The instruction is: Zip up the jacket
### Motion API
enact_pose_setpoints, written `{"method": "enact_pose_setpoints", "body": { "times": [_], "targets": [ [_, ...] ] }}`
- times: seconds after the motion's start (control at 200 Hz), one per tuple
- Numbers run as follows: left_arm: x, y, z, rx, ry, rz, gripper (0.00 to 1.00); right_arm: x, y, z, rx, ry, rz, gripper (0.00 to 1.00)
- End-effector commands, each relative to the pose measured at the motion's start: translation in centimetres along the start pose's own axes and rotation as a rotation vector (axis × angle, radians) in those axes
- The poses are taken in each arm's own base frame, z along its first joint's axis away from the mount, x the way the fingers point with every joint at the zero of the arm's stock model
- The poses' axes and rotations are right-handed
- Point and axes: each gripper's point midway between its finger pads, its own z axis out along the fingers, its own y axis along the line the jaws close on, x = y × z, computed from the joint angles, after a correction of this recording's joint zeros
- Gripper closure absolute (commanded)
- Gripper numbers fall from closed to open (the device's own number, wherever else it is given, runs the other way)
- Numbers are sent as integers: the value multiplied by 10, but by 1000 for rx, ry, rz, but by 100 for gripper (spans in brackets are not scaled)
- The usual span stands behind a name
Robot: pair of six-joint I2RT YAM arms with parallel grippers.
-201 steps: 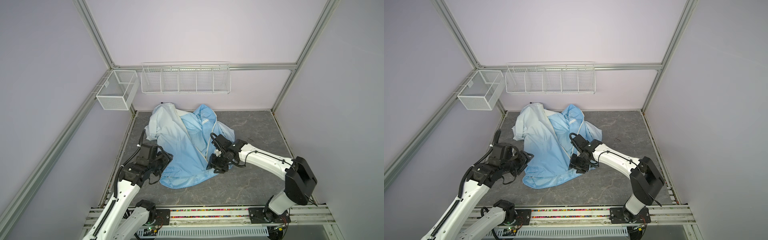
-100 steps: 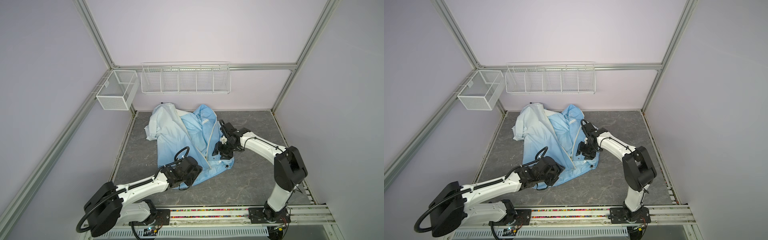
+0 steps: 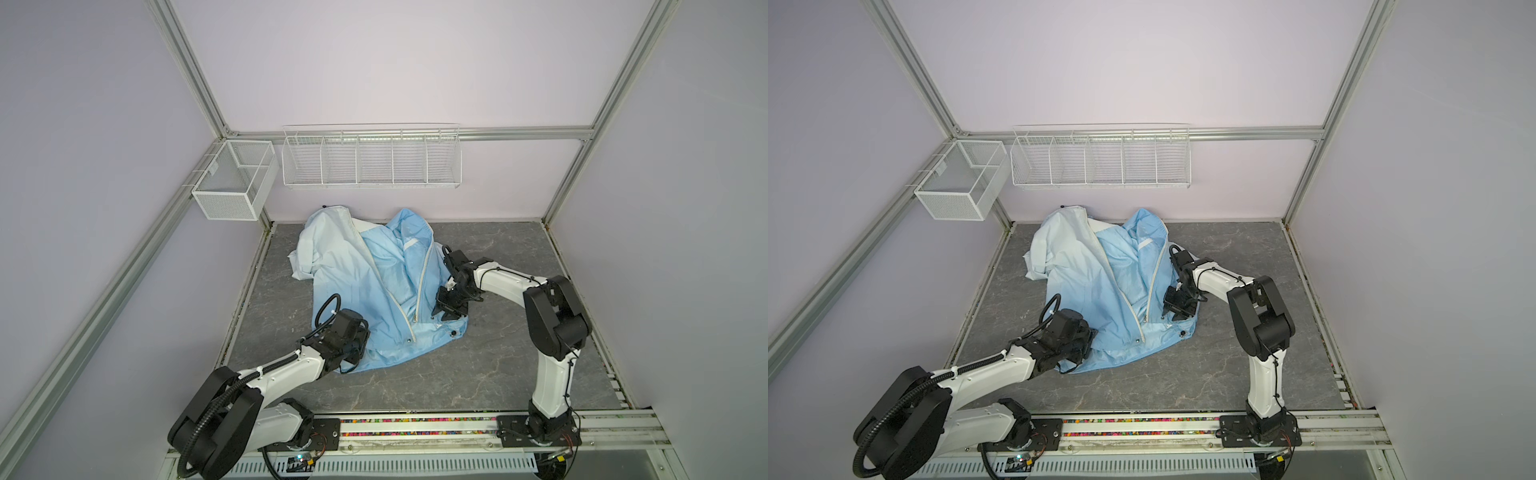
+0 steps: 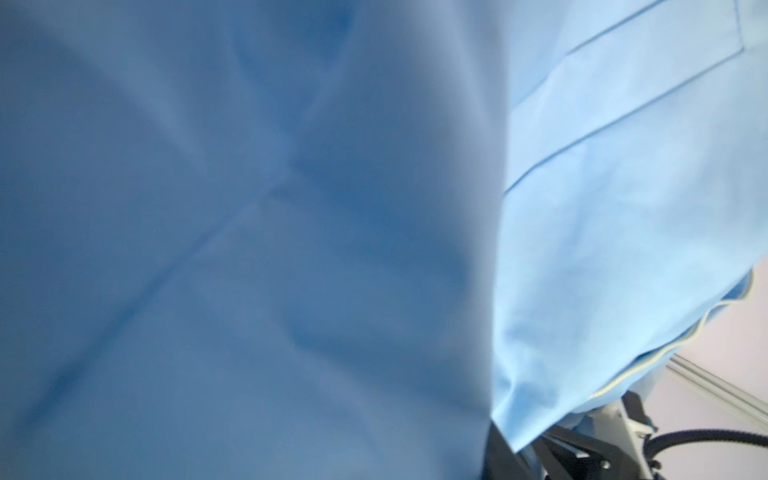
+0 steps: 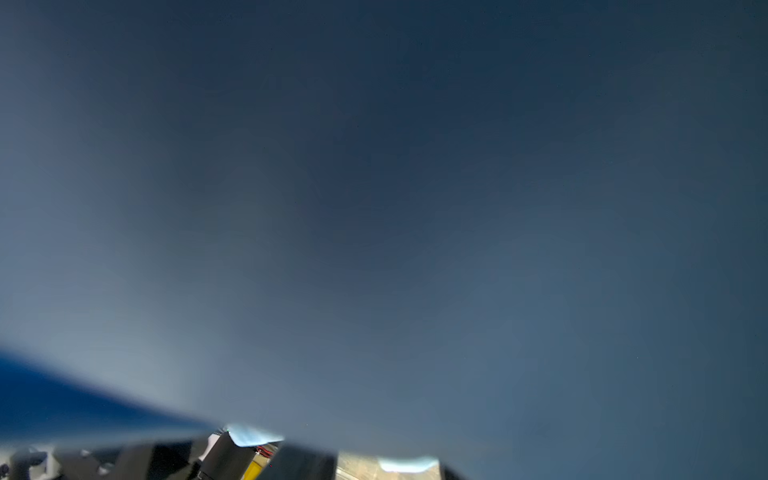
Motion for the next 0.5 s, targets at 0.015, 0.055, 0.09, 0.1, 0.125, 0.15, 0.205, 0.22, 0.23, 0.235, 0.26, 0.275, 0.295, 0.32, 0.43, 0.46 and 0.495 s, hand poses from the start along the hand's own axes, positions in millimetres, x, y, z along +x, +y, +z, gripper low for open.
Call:
{"method": "enact_pose_setpoints", "body": {
  "times": [0.015,0.055,0.09,0.1,0.125,0.15,0.205,0.22,0.23,0.235,0.26,0.275,0.295,0.32,0.43,0.46,0.495],
  "targets": [
    [-29,36,4,-125,-14,23,60,-6,-28,0,51,-10,59,61],
    [-38,40,6,-143,-11,17,62,-8,-31,-2,56,-14,66,62],
    [-44,43,7,-162,-7,12,62,-9,-34,-3,61,-19,69,62],
    [-46,44,7,-164,-6,13,63,-9,-35,-4,62,-20,72,62],
    [-51,45,8,-178,-3,9,64,-10,-36,-5,65,-23,73,62],
    [-55,46,8,-191,1,7,64,-10,-38,-6,68,-26,77,62],
    [-64,48,6,-237,12,4,65,-12,-41,-8,71,-30,84,62],
    [-67,47,5,-252,16,7,65,-12,-42,-8,72,-29,84,61],
    [-69,47,4,-262,18,8,65,-12,-42,-8,71,-30,84,62],
    [-70,47,4,-266,19,9,65,-12,-42,-8,72,-30,86,62],
    [-73,47,2,-288,27,19,65,-12,-42,-8,70,-30,84,62],
    [-75,43,2,-293,28,29,65,-12,-41,-9,69,-30,83,62],
    [-78,41,1,-301,30,42,65,-12,-41,-9,65,-31,79,62],
    [-80,34,1,-302,31,59,65,-12,-39,-10,59,-32,75,61],
    [-85,6,-7,-288,33,122,63,-12,-22,-22,7,-55,26,57],
    [-86,-4,-11,-272,28,136,62,-13,-16,-29,-7,-69,6,55],
    [-87,-15,-18,-255,17,152,60,-11,-7,-37,-22,-85,-20,53]
  ]
}}
